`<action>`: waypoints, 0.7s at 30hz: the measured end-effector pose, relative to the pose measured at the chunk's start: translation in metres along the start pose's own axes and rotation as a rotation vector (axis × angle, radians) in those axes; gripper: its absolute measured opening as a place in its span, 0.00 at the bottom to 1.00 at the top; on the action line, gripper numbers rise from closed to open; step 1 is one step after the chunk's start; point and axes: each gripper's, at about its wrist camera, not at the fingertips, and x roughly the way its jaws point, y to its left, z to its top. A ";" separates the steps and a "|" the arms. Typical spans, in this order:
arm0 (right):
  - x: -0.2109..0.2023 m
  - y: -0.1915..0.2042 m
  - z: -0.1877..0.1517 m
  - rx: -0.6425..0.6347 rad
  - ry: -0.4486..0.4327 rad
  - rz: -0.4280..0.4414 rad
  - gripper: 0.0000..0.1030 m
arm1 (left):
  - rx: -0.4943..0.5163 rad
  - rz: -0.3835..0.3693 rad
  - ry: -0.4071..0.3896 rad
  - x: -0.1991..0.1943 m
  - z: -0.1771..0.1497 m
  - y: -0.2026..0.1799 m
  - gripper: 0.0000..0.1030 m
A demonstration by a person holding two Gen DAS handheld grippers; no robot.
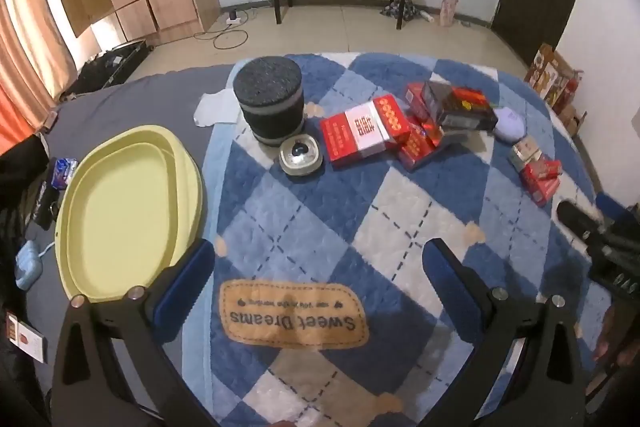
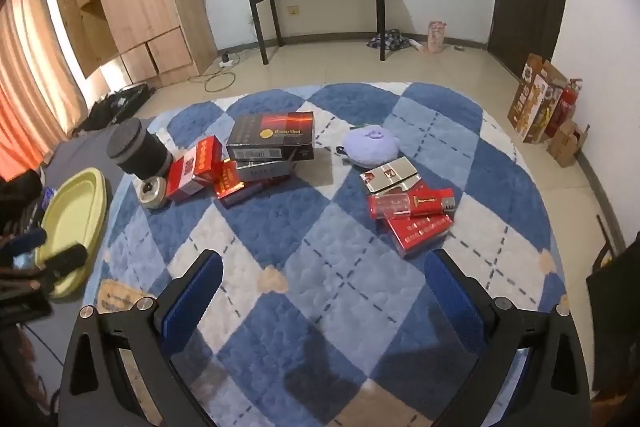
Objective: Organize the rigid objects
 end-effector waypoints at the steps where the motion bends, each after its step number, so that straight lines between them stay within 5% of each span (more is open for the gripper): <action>1: 0.001 0.001 0.000 0.000 0.003 0.003 1.00 | -0.014 -0.011 -0.005 -0.002 0.001 0.003 1.00; 13: 0.008 -0.003 -0.001 0.024 0.021 0.019 1.00 | -0.062 -0.102 -0.032 -0.009 0.007 0.006 1.00; 21: 0.004 -0.008 -0.003 0.036 0.014 0.011 1.00 | -0.059 -0.043 -0.076 -0.017 0.007 0.004 1.00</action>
